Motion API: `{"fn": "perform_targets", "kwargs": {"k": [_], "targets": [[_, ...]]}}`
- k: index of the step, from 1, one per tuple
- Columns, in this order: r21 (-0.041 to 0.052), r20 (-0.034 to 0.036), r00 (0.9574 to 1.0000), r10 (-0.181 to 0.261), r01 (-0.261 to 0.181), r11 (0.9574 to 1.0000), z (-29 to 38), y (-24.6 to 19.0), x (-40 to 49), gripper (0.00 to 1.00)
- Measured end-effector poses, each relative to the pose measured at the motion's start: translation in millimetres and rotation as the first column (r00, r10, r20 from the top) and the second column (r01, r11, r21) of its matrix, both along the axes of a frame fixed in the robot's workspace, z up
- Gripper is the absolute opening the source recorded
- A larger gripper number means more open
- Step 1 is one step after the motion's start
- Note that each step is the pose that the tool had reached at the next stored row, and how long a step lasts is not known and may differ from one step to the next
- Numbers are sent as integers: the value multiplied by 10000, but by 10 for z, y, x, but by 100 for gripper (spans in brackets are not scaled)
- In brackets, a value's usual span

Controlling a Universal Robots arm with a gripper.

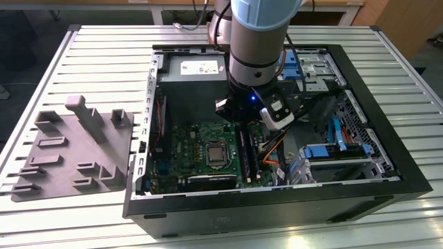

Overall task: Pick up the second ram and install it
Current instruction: 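Press down the second ram until it locks into place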

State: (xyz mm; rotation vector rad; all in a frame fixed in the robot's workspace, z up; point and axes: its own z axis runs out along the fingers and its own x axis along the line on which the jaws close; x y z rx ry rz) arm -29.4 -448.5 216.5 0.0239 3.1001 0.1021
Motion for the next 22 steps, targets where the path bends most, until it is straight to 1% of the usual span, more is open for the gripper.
{"fn": "perform_targets", "kwargs": {"k": [5,8,10,12,18,22], "targets": [[-3,-1,10000,0,0,10000,-9,-1,0,11],[0,1,10000,0,0,10000,-4,0,0,11],[19,8,10000,-1,1,10000,18,2,1,11],[1,0,10000,-1,1,10000,60,0,0,11],[-1,0,10000,0,0,10000,165,0,0,11],[-2,1,10000,0,0,10000,167,0,0,11]]}}
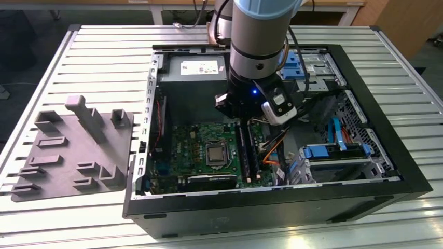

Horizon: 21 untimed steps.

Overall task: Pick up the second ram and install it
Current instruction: 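Press down the second ram until it locks into place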

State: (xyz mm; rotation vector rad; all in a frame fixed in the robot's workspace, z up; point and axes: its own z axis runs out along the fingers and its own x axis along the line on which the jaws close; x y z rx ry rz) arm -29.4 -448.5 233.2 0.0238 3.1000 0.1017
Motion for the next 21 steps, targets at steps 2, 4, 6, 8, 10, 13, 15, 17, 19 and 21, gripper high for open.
{"fn": "perform_targets", "kwargs": {"k": [2,4,6,8,10,13,15,17,19,21], "targets": [[-4,-1,10000,0,0,10000,2,-2,-1,11],[-3,-1,10000,-1,1,10000,1,-8,-1,11],[-3,-1,10000,0,0,10000,1,-15,0,11],[-3,-1,10000,-1,1,10000,1,-23,0,11],[-3,-1,10000,-1,1,10000,1,-28,0,11],[-4,-1,10000,0,0,10000,1,-34,0,11],[-2,-1,10000,-1,1,10000,1,-48,0,11],[-2,-1,10000,0,0,10000,1,-59,0,11],[-3,-1,10000,0,0,10000,1,-63,0,11],[-3,-1,10000,-1,1,10000,1,-67,0,11]]}}
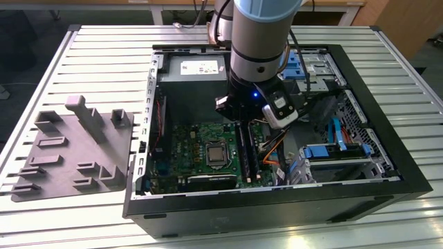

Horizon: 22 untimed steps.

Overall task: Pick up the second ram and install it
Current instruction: 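Press down the second ram until it locks into place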

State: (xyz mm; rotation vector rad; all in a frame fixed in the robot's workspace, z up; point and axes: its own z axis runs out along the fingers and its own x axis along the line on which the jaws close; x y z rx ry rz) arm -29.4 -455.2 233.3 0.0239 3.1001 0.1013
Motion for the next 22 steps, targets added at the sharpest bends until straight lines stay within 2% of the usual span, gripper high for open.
{"fn": "perform_targets", "kwargs": {"k": [10,22], "targets": [[-1,0,10000,1,-1,10000,0,-29,0,11],[0,0,10000,1,-1,10000,0,-118,0,11]]}}
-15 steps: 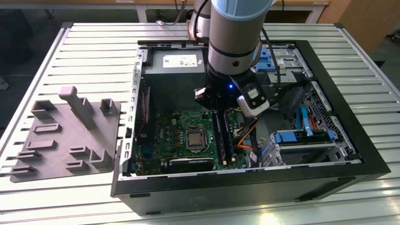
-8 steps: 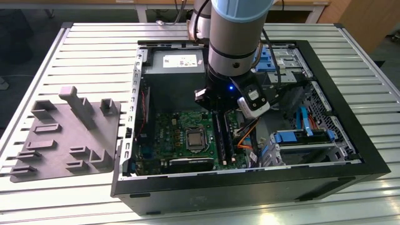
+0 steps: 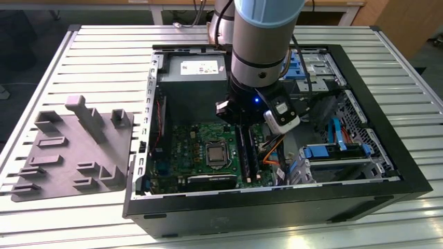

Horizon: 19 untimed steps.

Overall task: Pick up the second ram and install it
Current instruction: 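Press down the second ram until it locks into place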

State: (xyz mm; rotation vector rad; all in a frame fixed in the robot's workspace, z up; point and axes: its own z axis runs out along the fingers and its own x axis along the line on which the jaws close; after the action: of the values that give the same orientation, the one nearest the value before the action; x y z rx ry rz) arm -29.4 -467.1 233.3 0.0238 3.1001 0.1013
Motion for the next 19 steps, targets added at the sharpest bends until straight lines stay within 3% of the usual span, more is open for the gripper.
{"fn": "perform_targets", "kwargs": {"k": [7,19], "targets": [[1,0,10000,-1,1,10000,0,-57,0,11],[1,0,10000,-1,1,10000,0,-101,0,11]]}}
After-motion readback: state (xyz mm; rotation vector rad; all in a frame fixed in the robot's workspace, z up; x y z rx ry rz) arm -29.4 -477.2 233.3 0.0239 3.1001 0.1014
